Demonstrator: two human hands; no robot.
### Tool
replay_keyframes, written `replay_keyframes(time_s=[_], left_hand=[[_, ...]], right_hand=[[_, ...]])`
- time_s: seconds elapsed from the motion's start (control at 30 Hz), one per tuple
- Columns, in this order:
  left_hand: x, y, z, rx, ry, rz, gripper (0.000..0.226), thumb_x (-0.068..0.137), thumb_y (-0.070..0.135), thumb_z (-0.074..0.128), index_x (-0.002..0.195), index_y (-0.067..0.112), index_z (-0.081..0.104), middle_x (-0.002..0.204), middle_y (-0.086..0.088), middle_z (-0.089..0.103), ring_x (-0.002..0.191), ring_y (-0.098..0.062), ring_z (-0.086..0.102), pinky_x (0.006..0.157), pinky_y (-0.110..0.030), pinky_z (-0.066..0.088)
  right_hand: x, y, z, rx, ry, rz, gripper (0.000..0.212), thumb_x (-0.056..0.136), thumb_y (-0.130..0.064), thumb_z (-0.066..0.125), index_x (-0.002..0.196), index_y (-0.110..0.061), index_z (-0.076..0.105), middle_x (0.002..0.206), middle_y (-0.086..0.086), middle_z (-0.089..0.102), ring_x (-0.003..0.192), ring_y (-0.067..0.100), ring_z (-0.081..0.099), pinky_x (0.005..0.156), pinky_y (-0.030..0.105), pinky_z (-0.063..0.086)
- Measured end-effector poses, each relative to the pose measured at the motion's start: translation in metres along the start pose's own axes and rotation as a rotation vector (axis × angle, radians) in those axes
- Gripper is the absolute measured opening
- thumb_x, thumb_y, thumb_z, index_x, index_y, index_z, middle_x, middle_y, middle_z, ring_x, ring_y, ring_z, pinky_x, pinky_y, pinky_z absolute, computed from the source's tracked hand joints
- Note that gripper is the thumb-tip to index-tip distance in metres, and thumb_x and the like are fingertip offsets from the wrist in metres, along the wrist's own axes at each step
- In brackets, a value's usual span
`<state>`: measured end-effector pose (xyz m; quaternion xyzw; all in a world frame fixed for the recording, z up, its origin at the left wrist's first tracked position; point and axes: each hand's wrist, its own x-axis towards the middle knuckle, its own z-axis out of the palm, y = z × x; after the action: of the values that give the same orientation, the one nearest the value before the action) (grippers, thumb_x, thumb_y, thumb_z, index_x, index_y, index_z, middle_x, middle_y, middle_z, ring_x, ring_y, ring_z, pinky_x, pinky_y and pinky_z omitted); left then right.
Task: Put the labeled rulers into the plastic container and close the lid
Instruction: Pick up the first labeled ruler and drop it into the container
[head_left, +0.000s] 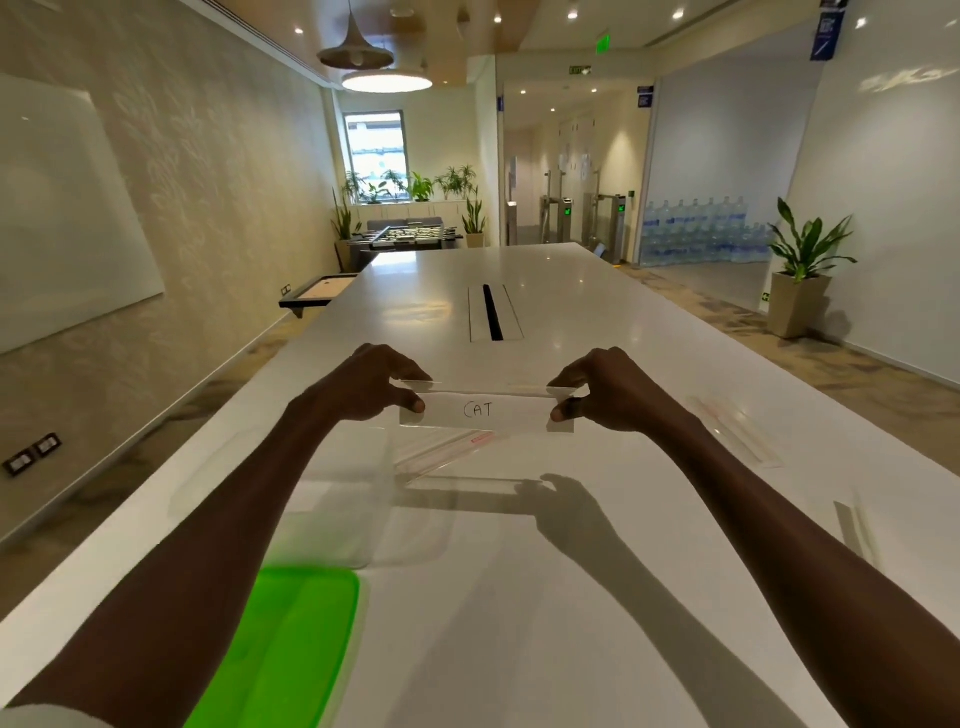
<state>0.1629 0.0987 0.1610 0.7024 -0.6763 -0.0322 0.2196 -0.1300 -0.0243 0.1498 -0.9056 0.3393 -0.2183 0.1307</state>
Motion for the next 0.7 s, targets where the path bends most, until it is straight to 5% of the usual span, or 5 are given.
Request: replay_keyframes(time_s=[0.37,0.53,0.7], left_hand=[[-0.061,-0.087,-0.070,0.037,-0.005,-0.170,0.039,0.072,0.015,0.081,0.110,0.019,0.072,0.114,0.001,0.070,0.095,-0.006,0.057,0.073,-0.008,0.035],[-0.090,-0.120,-0.084,0.037,-0.005,-0.229,0.040,0.073,0.012,0.080,0.111,0.018,0.072,0.102,0.005,0.066,0.072,0.012,0.058,0.054,-0.005,0.042],[-0.107,-0.152,-0.087,0.087,-0.044,-0.312,0.040,0.074,0.014,0.079,0.113,0.019,0.071,0.119,-0.005,0.068,0.100,-0.013,0.054,0.094,-0.032,0.040]], right_hand=[[0.036,-0.109,0.047,0.051,-0.038,-0.137,0.043,0.071,-0.029,0.084,0.110,-0.014,0.074,0.110,0.005,0.074,0.097,0.020,0.067,0.087,0.039,0.055],[0.048,-0.148,0.077,0.023,-0.059,-0.168,0.044,0.073,-0.029,0.083,0.112,-0.014,0.073,0.109,0.007,0.074,0.096,0.022,0.067,0.085,0.038,0.056],[0.061,-0.177,0.107,0.000,-0.088,-0.180,0.047,0.073,-0.031,0.082,0.115,-0.012,0.072,0.113,0.008,0.072,0.100,0.024,0.065,0.085,0.037,0.054]])
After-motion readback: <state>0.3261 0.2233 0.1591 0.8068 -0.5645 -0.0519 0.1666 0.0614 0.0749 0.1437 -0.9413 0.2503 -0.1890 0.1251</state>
